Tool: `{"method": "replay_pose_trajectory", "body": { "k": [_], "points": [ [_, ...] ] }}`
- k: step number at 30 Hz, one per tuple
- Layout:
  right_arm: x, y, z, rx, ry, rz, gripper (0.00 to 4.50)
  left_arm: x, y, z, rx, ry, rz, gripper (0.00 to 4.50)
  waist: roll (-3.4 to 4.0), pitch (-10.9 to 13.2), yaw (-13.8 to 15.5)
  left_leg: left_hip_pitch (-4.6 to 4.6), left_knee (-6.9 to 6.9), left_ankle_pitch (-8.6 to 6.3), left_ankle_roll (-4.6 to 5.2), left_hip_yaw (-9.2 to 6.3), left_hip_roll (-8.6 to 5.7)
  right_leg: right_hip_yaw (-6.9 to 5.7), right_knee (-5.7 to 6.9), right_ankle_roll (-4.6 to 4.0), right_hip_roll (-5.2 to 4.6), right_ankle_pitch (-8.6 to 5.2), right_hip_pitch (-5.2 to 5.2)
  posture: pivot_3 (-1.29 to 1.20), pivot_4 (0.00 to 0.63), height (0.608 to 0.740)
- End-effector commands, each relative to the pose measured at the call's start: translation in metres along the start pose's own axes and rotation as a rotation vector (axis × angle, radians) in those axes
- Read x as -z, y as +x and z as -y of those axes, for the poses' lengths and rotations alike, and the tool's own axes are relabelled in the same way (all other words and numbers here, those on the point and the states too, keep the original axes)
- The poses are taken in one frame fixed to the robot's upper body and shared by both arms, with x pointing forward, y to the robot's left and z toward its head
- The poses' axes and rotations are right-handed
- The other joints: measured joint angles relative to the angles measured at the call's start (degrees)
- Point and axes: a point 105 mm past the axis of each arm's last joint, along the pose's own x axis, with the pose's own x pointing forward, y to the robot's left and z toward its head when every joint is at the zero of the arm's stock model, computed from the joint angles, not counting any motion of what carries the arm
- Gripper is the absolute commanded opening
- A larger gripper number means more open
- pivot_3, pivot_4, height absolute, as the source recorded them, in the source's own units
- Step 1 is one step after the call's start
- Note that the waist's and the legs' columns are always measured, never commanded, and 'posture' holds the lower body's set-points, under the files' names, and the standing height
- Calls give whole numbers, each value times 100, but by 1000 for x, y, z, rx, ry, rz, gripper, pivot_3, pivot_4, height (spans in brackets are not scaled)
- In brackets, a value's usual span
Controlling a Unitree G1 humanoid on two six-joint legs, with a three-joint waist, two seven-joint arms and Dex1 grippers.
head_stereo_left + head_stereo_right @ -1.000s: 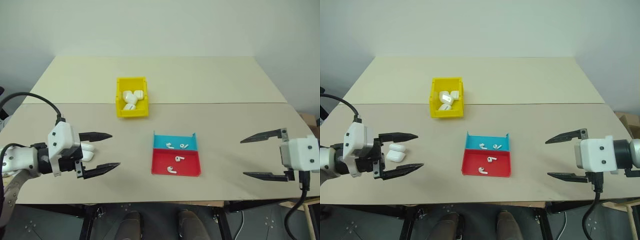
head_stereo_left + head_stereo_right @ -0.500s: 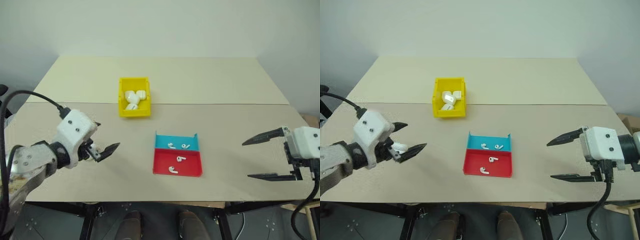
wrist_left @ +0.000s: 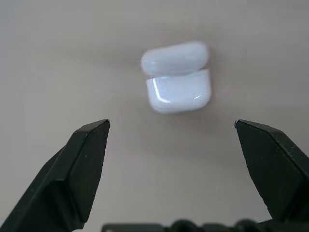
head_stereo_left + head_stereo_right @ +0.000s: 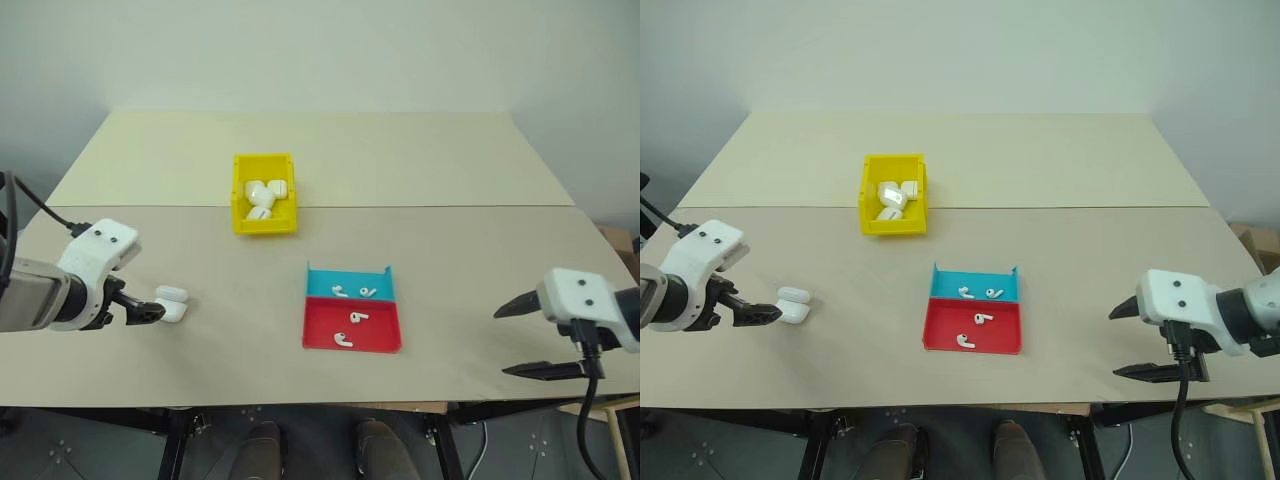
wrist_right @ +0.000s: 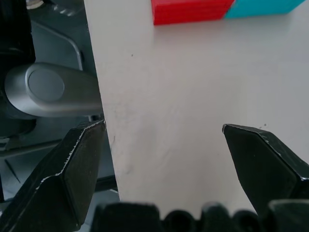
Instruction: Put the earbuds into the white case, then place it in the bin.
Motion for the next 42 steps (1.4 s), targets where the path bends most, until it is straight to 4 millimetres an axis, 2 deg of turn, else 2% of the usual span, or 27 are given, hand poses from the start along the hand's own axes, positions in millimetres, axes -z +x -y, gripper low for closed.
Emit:
{"method": "replay_pose_trajectory", "body": {
  "k": [1,10,17,27,35,39,42],
  "points": [
    [-3,-2,3,41,-14,-15,4476,-5,8,-9,5,-67,-14,4500,0,0,26,-1,0,0,0,0,-1,0,-1,-1,0,0,1,0,150,740],
    [-2,0,1,84,25,-20,4476,-17,30,-3,51,-65,-69,4500,-6,3,19,-10,0,0,0,-4,-4,-1,-5,0,1,0,2,0,150,740],
    [-2,5,1,114,44,-20,4476,-16,39,-9,22,-66,-117,4500,-7,3,-5,-8,1,0,0,-5,-4,-1,0,1,2,0,2,0,150,740],
    [3,6,1,137,47,-40,4476,-11,59,-1,100,-152,-141,4500,-7,3,7,-10,4,0,0,-8,-8,-2,-1,3,0,0,4,0,150,740],
    [5,7,3,146,45,-55,4476,-9,65,3,100,-134,-155,4500,-7,3,5,-5,5,1,0,-10,-8,-1,5,3,0,1,7,0,150,740],
    [6,8,4,154,47,-56,4500,-4,65,4,104,-122,-175,3675,-7,3,5,-5,7,1,0,-10,-8,-1,6,4,0,1,8,0,150,740],
    [7,9,4,157,49,-64,4500,-7,62,3,95,-111,-156,2747,-7,3,5,-8,7,1,0,-10,-9,-1,3,5,-2,0,6,0,150,740]
  ]
}}
